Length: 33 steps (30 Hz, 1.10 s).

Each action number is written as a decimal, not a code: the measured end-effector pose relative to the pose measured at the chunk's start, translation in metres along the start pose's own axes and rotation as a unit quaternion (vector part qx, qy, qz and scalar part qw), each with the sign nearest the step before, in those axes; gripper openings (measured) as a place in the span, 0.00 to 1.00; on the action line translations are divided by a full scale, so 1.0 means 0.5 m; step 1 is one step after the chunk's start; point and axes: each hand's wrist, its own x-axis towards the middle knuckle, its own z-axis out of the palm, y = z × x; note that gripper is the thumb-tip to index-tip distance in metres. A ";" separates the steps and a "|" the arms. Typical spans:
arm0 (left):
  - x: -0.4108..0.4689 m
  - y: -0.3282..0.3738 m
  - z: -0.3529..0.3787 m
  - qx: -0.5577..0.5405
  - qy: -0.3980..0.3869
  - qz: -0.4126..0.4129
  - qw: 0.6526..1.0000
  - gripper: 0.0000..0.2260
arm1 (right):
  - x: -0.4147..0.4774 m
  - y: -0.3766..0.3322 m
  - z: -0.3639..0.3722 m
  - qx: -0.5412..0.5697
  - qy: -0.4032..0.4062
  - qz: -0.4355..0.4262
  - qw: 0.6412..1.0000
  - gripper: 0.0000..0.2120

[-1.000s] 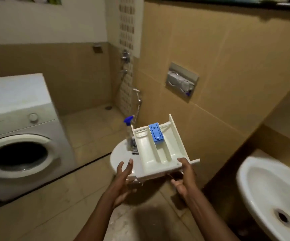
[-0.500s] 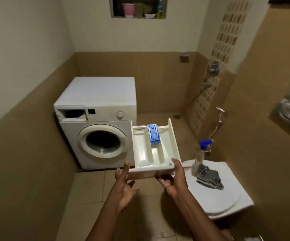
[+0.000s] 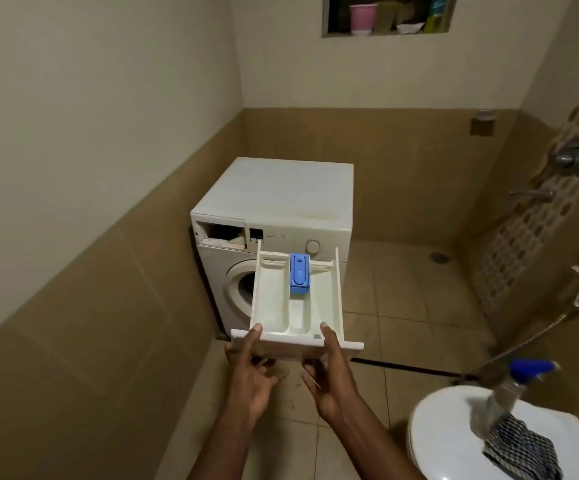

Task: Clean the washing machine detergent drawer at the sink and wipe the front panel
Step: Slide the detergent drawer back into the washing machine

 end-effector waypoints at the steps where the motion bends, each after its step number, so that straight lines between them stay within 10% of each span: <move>1: 0.013 0.013 -0.011 -0.010 0.011 0.002 1.000 0.35 | 0.011 0.003 0.005 -0.042 0.019 0.001 0.999 0.37; 7: 0.106 0.109 -0.094 -0.021 0.054 0.017 0.998 0.44 | 0.109 -0.014 0.052 -0.216 -0.039 -0.039 0.975 0.43; 13: 0.265 0.189 -0.135 -0.058 0.076 0.008 0.995 0.22 | 0.204 0.003 0.216 -0.371 -0.156 -0.094 0.911 0.31; 33: 0.661 0.442 -0.263 0.014 0.074 -0.048 0.996 0.34 | 0.485 0.038 0.579 -0.446 -0.153 -0.036 0.881 0.38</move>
